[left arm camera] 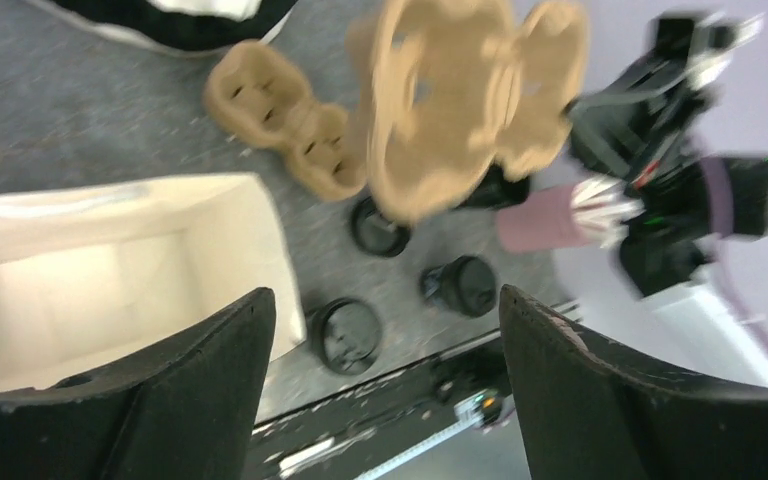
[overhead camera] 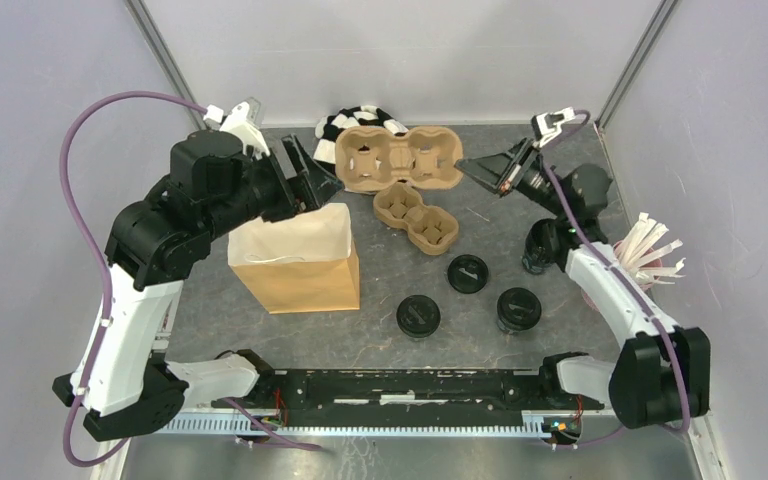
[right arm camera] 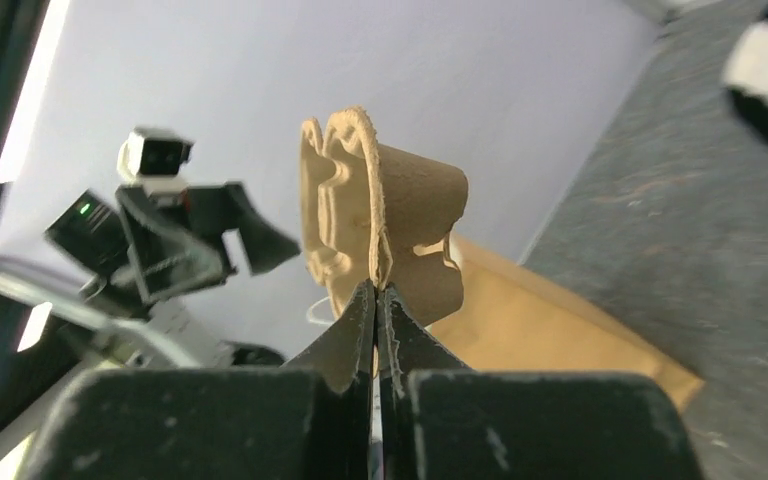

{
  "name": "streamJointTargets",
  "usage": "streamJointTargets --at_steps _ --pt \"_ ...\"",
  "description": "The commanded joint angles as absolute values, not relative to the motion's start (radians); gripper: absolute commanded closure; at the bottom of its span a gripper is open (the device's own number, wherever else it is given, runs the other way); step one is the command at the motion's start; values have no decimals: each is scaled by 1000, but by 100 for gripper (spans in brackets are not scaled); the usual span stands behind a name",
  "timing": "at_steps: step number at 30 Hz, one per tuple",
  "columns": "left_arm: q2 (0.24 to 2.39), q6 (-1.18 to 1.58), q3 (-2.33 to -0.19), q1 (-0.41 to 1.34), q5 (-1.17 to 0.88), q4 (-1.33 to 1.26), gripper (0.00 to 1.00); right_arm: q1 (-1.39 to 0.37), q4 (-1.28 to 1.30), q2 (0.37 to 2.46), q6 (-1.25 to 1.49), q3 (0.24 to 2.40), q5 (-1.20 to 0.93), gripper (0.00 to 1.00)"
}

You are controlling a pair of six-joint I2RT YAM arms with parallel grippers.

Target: Pack the takeout coffee

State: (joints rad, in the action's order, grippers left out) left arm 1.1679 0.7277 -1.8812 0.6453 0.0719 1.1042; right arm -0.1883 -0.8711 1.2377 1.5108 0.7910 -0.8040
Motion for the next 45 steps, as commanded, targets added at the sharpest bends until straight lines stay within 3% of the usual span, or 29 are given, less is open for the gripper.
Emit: streamJointTargets --at_steps 1,5,10,15,21,25,32,36,42,43,45 --pt "1167 602 -1886 643 82 1314 11 -116 -143 1178 954 1023 -805 100" --pt "1219 540 -1868 643 23 1399 10 -105 262 1210 642 1193 -737 100" --pt "1318 508 -1873 643 -40 1383 14 -88 439 1194 515 1272 -588 100" --pt "1411 513 -1846 649 -8 1349 21 -86 498 1188 470 1322 -507 100" --pt "1556 486 -1913 720 249 1446 25 -88 497 1163 466 1309 -486 100" --pt "1601 477 -1913 750 296 1424 43 -86 479 1158 474 1290 -491 100" --pt "1678 474 -2000 753 458 1395 83 -87 495 1182 444 1314 -495 100" --pt "1726 539 -2048 752 498 1346 98 -87 498 1201 429 1326 -513 100" --pt "1845 626 -2191 746 540 1273 98 -87 510 1210 419 1327 -530 100" --pt "1875 625 -2207 746 551 1263 94 -87 512 1206 420 1324 -534 100" --pt "1925 594 -2282 741 534 1267 77 -87 516 1199 419 1325 -538 100"
